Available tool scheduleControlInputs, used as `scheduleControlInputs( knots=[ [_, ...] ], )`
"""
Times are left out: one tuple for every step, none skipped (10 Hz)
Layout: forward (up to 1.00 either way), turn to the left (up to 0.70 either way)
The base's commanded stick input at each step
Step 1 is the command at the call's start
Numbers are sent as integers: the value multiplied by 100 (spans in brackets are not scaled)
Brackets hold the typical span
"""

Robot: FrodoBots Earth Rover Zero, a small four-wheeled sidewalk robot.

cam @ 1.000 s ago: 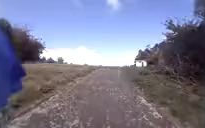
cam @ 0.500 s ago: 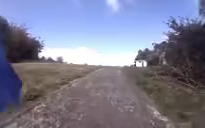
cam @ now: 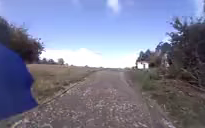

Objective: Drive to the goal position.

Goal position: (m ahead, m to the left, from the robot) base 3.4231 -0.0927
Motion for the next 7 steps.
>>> scheduleControlInputs(
  knots=[
    [100, 0],
    [100, 0],
    [100, 0],
    [100, 0],
    [100, 0],
    [100, 0],
    [100, 0]
  ],
)
